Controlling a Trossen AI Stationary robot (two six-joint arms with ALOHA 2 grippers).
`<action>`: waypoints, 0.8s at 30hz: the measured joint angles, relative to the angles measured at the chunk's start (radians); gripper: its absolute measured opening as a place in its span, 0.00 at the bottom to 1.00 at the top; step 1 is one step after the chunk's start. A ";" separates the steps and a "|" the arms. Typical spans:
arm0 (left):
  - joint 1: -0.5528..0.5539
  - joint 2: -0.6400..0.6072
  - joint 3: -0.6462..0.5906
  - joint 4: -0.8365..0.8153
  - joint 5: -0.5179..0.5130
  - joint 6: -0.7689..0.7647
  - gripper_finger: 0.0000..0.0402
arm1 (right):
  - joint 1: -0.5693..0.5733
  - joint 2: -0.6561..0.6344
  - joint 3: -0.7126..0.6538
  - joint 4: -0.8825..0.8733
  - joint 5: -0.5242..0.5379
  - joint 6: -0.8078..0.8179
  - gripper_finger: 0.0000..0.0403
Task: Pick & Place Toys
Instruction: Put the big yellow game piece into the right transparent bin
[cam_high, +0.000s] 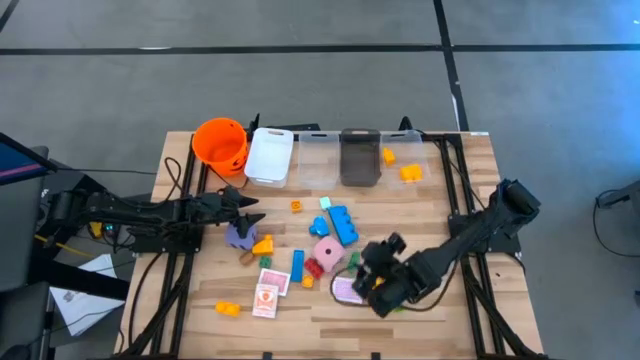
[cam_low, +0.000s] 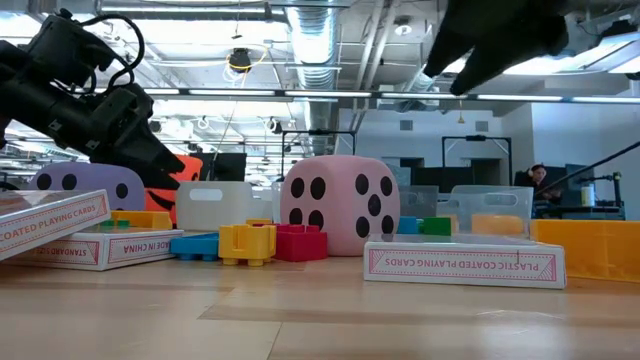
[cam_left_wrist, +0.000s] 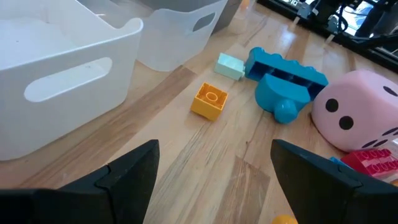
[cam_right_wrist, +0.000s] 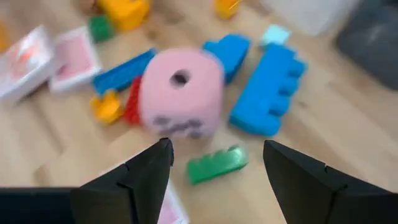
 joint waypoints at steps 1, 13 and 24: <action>0.000 0.000 0.000 0.000 0.000 0.000 0.75 | 0.009 0.004 0.000 0.027 -0.012 -0.018 0.62; 0.000 0.000 0.000 0.022 0.004 0.073 0.75 | 0.012 0.007 0.000 0.066 -0.285 -0.056 0.62; 0.000 0.000 0.000 0.053 0.003 0.088 0.75 | -0.014 0.007 0.000 -0.021 -0.434 0.045 0.63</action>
